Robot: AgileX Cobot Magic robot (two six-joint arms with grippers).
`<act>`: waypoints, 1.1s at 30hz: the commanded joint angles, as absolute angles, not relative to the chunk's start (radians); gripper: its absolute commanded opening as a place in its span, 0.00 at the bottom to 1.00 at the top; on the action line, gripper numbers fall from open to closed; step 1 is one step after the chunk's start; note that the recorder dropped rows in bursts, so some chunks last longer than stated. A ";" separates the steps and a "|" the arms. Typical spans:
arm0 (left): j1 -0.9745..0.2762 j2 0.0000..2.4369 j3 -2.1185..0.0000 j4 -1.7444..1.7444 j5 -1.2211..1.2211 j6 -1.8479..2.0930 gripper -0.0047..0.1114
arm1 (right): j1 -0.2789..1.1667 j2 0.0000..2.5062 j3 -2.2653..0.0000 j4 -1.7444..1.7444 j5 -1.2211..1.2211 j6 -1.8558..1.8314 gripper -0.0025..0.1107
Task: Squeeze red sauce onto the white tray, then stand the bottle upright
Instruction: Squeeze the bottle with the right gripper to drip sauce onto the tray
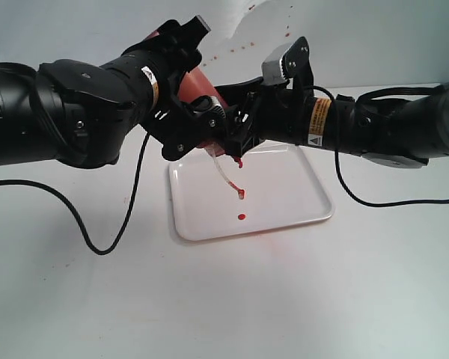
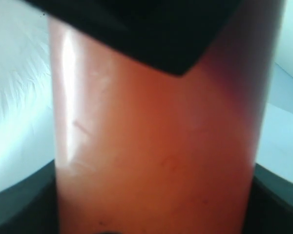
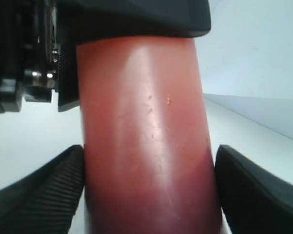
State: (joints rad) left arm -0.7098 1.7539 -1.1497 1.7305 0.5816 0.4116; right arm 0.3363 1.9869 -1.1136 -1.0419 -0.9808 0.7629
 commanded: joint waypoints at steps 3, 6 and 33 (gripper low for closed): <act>-0.714 1.745 -1.157 1.744 0.568 0.397 0.04 | 0.340 1.982 -1.120 -0.980 -1.001 0.756 0.04; -0.714 1.745 -1.157 1.744 0.568 0.397 0.04 | 0.340 1.982 -1.120 -0.982 -1.001 0.756 0.15; -0.714 1.745 -1.157 1.744 0.568 0.397 0.04 | 0.342 1.982 -1.120 -1.007 -0.940 0.651 0.69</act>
State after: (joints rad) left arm -0.7098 1.7539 -1.1497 1.7324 0.5589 0.4116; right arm 0.3379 1.9869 -1.1136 -0.9960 -0.9359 0.6982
